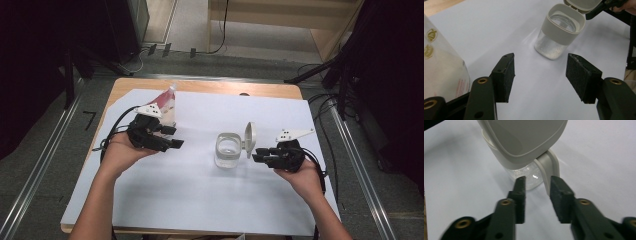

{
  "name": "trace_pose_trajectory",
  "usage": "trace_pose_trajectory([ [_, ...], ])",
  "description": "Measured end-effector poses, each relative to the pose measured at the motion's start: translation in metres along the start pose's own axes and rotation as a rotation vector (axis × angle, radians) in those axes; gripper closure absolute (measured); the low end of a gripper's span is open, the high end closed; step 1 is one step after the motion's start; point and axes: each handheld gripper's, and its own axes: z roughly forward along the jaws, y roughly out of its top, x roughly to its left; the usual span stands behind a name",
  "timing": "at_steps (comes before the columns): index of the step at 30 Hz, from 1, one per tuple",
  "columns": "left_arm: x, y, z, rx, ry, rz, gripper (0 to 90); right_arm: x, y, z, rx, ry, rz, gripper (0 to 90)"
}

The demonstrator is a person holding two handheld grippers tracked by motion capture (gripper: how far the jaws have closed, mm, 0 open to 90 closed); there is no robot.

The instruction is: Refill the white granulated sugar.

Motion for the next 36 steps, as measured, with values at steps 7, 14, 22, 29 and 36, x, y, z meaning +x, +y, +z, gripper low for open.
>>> trace_pose_trajectory([
  [7, 0.006, -0.006, -0.007, 0.012, 0.014, -0.013, 41.3, -0.001, -0.002, -0.005, -0.027, 0.016, 0.013, 61.7],
  [14, 0.013, -0.014, -0.017, 0.019, 0.025, -0.030, 41.5, -0.005, -0.003, -0.007, -0.041, 0.007, 0.012, 56.4],
  [22, 0.020, -0.025, -0.030, 0.006, 0.054, -0.073, 41.5, -0.009, -0.001, -0.007, -0.049, -0.012, 0.006, 52.4],
  [29, 0.027, -0.035, -0.038, 0.008, 0.075, -0.095, 40.7, -0.011, 0.000, -0.007, -0.058, -0.024, 0.009, 52.5],
  [36, 0.037, -0.045, -0.046, 0.002, 0.084, -0.132, 41.0, -0.012, -0.001, -0.006, -0.049, -0.024, 0.010, 52.5],
])
